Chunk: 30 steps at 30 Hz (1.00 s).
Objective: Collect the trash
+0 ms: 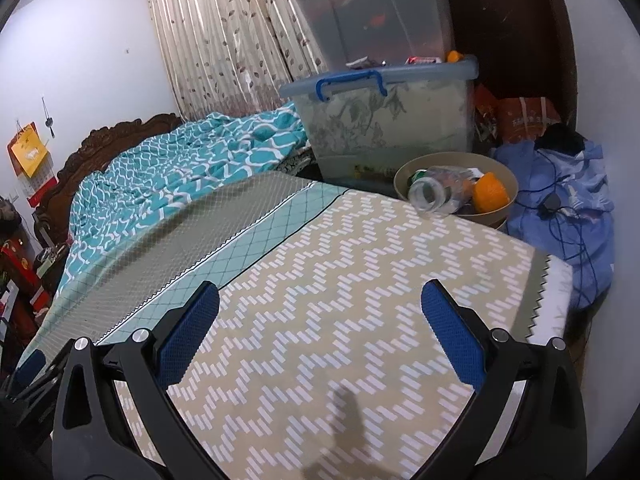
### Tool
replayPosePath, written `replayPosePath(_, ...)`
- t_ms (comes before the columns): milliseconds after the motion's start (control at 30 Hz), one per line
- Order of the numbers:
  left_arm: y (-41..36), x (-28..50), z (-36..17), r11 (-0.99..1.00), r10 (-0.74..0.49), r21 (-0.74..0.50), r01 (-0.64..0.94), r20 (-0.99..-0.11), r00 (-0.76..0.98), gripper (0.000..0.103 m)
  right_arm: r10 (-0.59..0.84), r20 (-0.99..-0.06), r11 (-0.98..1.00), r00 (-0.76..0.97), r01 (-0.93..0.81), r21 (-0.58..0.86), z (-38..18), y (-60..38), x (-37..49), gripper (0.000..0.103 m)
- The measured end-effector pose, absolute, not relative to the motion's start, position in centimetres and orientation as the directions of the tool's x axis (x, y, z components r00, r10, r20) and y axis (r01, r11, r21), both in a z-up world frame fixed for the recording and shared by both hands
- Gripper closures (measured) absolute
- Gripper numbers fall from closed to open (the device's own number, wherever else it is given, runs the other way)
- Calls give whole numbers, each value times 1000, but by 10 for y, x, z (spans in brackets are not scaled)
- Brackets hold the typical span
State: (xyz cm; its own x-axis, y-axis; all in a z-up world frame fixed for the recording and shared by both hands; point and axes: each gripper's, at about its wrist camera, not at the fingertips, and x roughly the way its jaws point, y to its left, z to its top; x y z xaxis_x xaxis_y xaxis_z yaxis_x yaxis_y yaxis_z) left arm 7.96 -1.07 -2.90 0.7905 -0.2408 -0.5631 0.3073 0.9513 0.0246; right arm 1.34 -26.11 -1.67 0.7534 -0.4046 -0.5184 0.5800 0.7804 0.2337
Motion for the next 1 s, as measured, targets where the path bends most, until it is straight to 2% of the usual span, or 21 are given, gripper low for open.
replayPosePath(233, -17, 71, -20, 938, -284, 0, 346, -571, 770, 8, -415, -491, 772, 766, 582, 255, -1, -268, -20, 3)
replayPosePath(633, -69, 40, 5, 906, -310, 41, 422, -615, 725, 9, -410, -429, 759, 805, 562, 328, 26, -292, -66, 3)
replayPosePath(1000, -104, 13, 18, 892, -257, 154, 424, -599, 758, 8, -415, -402, 734, 816, 561, 383, 27, -310, -91, 3)
